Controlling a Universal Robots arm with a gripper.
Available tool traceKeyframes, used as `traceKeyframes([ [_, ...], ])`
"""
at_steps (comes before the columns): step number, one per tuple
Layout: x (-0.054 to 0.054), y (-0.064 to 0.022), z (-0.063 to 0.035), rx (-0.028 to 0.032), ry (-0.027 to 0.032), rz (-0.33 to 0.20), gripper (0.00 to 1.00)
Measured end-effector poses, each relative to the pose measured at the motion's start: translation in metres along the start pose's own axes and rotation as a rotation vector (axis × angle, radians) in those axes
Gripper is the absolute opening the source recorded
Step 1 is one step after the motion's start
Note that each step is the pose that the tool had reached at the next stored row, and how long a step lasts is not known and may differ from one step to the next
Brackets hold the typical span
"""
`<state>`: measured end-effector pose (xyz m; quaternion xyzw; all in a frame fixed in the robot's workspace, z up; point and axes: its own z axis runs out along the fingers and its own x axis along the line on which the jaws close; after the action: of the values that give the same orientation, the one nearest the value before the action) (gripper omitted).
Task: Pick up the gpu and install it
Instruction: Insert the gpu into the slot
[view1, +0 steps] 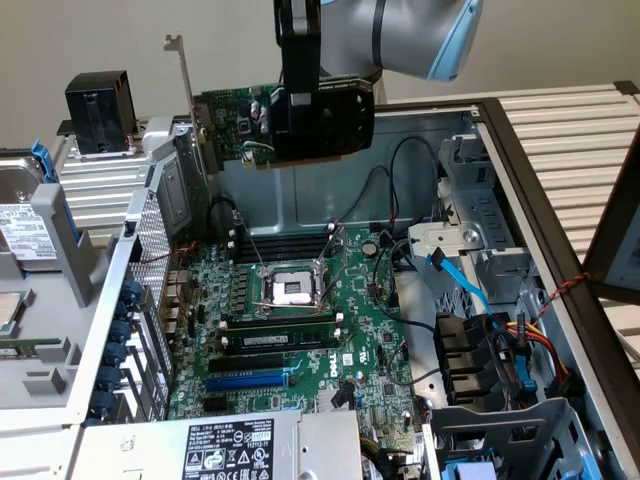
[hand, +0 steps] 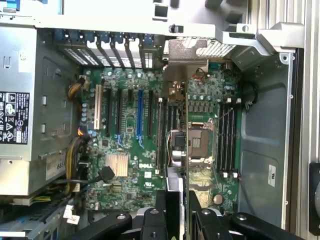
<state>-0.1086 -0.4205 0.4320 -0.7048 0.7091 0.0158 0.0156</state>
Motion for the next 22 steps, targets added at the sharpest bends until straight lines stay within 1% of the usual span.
traceKeyframes([
  [1,0.000,-0.0001,0.0007,-0.0014,0.0050,0.000,0.27],
  [4,0.000,0.0000,0.0019,-0.0062,0.0236,-0.004,0.27],
  [5,-0.001,0.0000,0.0022,-0.0089,0.0303,-0.006,0.27],
  [7,-0.002,0.0000,0.0026,-0.0141,0.0457,-0.009,0.27],
  [8,-0.003,0.0000,0.0034,-0.0145,0.0512,-0.010,0.27],
  [9,-0.005,0.0000,0.0047,-0.0145,0.0549,-0.010,0.27],
  [12,-0.008,0.0000,0.0095,-0.0146,0.0604,-0.010,0.27],
  [14,-0.010,-0.0001,0.0129,-0.0148,0.0619,-0.010,0.27],
  [22,-0.020,-0.0004,0.0266,-0.0182,0.0628,-0.010,0.27],
])
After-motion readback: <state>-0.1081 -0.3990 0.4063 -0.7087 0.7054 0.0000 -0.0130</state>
